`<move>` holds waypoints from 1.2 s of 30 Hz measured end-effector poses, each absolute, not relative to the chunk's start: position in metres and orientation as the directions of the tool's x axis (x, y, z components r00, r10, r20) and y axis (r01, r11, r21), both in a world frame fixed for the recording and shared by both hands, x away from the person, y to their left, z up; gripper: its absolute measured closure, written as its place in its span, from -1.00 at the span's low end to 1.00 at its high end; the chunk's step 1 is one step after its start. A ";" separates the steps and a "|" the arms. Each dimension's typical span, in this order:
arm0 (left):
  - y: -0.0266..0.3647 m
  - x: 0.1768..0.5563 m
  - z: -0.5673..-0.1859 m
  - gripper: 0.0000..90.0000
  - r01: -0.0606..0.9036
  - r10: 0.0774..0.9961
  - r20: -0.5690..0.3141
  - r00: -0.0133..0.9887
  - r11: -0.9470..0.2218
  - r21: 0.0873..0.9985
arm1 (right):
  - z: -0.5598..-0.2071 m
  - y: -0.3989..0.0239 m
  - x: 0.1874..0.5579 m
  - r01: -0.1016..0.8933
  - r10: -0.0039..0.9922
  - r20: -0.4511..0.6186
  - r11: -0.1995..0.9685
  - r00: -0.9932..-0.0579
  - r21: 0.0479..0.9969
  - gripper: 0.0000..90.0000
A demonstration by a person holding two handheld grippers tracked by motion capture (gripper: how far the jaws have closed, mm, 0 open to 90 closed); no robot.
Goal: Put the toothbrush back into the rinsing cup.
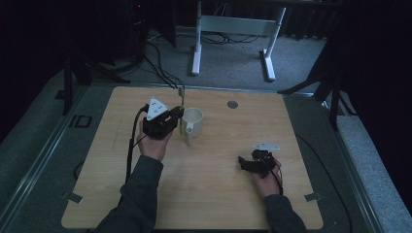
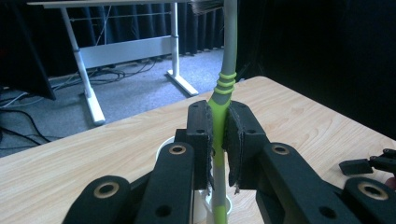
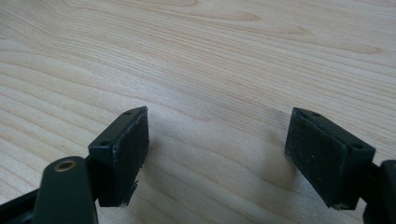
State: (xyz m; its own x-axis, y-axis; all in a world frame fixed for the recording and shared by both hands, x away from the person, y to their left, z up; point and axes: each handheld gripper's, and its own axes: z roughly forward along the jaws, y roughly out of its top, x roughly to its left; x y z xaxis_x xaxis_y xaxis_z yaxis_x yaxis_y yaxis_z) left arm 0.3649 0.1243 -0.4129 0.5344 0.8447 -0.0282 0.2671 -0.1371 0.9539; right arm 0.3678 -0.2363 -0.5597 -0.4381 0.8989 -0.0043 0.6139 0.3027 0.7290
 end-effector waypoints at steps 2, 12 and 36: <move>0.124 0.365 -0.413 0.79 0.266 0.845 -0.030 0.534 -0.134 0.955 | -0.560 -0.236 0.368 0.614 0.899 -0.004 0.303 -0.438 0.729 -0.52; 0.123 0.368 -0.413 0.79 0.264 0.855 -0.048 0.517 -0.105 0.959 | -0.560 -0.236 0.368 0.614 0.899 -0.004 0.303 -0.438 0.729 -0.53; 0.116 0.372 -0.417 0.79 0.255 0.870 -0.050 0.491 -0.088 0.963 | -0.560 -0.236 0.368 0.614 0.899 -0.004 0.303 -0.438 0.729 -0.53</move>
State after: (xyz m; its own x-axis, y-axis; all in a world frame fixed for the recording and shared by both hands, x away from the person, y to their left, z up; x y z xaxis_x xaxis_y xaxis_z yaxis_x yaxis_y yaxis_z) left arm 0.3722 0.1162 -0.4169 0.4913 0.8695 -0.0503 0.2547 -0.0882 0.9630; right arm 0.3678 -0.2363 -0.5597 -0.4383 0.8988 -0.0040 0.6142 0.3027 0.7288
